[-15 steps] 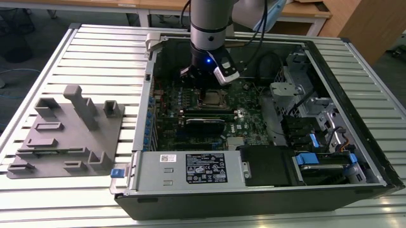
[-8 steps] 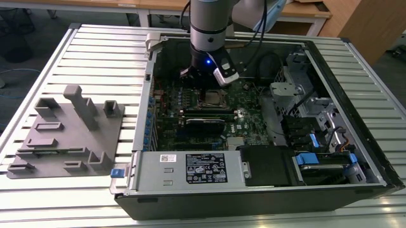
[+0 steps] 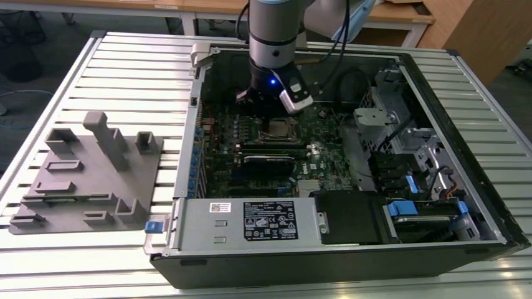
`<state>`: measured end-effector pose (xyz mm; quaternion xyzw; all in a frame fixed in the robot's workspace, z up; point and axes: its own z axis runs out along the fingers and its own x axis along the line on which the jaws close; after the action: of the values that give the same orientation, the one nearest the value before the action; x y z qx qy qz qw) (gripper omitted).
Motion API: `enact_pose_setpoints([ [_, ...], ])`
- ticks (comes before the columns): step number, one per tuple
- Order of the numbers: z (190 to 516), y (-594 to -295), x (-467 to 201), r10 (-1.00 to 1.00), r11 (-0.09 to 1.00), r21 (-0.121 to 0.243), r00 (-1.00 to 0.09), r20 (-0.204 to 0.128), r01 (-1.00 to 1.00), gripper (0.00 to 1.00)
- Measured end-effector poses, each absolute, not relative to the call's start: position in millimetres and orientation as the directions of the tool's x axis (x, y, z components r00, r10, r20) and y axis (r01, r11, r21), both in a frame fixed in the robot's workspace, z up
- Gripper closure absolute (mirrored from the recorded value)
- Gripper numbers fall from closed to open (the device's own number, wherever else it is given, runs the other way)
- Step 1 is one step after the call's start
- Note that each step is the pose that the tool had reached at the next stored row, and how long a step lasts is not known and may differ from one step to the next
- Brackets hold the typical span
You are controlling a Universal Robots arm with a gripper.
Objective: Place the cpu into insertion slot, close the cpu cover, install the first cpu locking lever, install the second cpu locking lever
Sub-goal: 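Close the cpu cover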
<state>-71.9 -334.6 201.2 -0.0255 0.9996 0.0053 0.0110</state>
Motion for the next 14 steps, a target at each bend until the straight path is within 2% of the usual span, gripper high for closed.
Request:
enact_pose_setpoints([
  [14,197.5,-334.7,-72.0,-0.051,0.999,0.009,-0.998,-0.022,-0.051,0.90],
])
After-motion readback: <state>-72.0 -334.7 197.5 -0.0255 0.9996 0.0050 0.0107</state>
